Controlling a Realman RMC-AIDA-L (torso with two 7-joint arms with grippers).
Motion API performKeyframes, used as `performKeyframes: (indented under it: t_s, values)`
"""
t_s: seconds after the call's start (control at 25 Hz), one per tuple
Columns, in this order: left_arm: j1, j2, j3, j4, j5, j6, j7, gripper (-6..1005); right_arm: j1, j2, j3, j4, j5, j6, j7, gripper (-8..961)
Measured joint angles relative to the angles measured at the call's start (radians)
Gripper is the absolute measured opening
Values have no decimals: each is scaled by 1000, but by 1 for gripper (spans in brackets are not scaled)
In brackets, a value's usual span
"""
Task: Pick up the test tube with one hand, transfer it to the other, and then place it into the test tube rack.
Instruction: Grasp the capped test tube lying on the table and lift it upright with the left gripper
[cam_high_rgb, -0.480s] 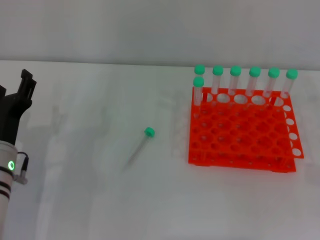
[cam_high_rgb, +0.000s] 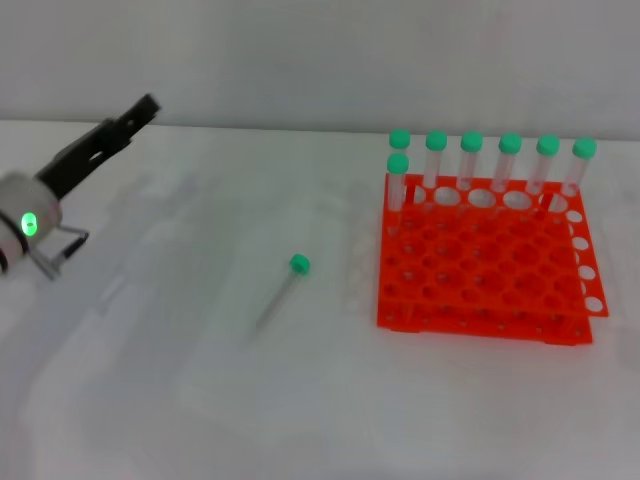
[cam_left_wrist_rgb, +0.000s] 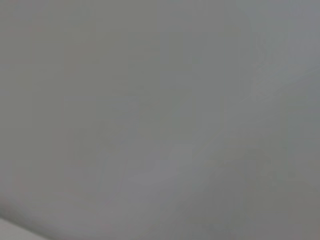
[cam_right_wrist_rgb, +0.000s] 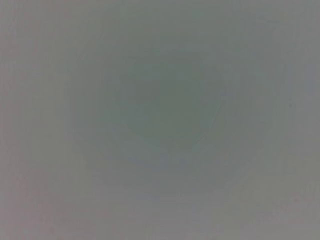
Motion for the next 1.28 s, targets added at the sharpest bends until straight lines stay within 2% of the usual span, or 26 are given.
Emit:
performKeyframes:
  t_s: [0.12, 0.2, 0.28, 0.36, 0.4, 0.48, 0.64, 0.72, 0.76, 0.8, 0.96, 1.2, 1.24, 1.28]
  values:
    - [-112, 59, 25, -102, 321, 22, -357, 860, -1, -1, 0, -14, -1, -6, -2, 855]
    - [-180, 85, 82, -159, 484, 50, -550, 859, -1, -1, 0, -24, -1, -15, 0, 854]
    - [-249, 95, 194, -226, 577, 105, -699, 859, 0, -2, 0, -24, -1, -20, 1, 854]
    - [-301, 91, 335, -295, 602, 174, -837, 859, 5, -3, 0, -25, -1, -25, 1, 854]
    - [-335, 85, 402, -342, 628, 216, -920, 859, 8, -3, 0, -25, -2, -27, -1, 854]
    - [-402, 66, 467, -421, 735, 272, -1043, 860, 12, -4, 0, -26, -2, -31, -5, 853]
    - [-513, 36, 466, -481, 965, 335, -1185, 860, 18, -3, 0, -34, -2, -57, -6, 853]
    - [-532, 32, 465, -482, 999, 344, -1206, 860, 18, -2, 0, -38, 0, -62, -6, 853]
    - [-591, 13, 462, -476, 1078, 373, -1238, 860, 19, -2, 0, -38, 0, -62, -6, 852]
    - [-596, 10, 462, -475, 1083, 375, -1241, 860, 20, -1, 0, -38, 0, -63, -6, 852]
    - [-672, -33, 459, -474, 1213, 386, -1307, 860, 21, -1, 0, -38, 1, -63, -5, 852]
    - [-760, -115, 456, -450, 1398, 355, -1421, 860, 23, -2, 0, -38, 1, -63, 2, 851]
    - [-773, -136, 456, -437, 1429, 342, -1436, 859, 23, -1, 0, -38, 1, -63, 2, 851]
    - [-780, -145, 456, -428, 1448, 336, -1448, 859, 24, -2, 0, -38, 1, -63, 2, 850]
